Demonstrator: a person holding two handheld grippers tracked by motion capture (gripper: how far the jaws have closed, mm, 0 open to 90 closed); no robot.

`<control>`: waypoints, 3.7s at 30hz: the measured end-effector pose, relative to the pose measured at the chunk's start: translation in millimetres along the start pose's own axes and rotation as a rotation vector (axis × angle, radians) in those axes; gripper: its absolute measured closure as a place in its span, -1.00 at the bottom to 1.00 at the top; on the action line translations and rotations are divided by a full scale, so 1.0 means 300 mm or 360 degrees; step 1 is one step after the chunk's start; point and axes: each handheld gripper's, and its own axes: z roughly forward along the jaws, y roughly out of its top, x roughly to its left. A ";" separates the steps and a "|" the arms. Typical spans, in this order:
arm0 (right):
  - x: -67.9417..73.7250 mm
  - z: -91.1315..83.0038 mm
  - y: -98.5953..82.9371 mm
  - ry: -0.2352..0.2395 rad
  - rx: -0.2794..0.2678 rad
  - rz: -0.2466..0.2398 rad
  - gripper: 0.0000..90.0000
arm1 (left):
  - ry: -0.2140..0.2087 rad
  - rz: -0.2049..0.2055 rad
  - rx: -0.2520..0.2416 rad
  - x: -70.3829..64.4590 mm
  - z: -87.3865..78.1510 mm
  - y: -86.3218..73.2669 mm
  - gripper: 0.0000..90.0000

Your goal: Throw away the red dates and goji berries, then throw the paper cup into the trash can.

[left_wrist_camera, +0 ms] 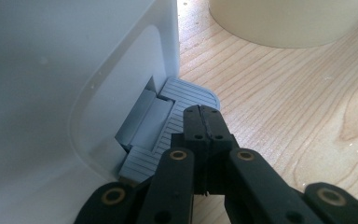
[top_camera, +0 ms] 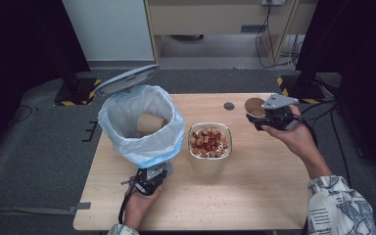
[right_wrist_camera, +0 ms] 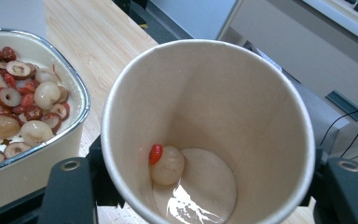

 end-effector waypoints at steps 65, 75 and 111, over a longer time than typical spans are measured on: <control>-0.016 -0.021 0.141 0.0513 -0.0038 0.0368 -0.26 | 0.0007 0.0013 0.0002 -0.002 0.000 0.000 0.99; 0.037 -0.003 0.242 0.0534 -0.0050 0.0333 -0.26 | 0.0008 0.0000 -0.0004 -0.004 0.001 0.000 0.99; 0.161 0.074 0.488 0.0642 -0.0101 0.0338 -0.27 | 0.0008 0.0025 0.0004 -0.002 0.000 0.002 0.99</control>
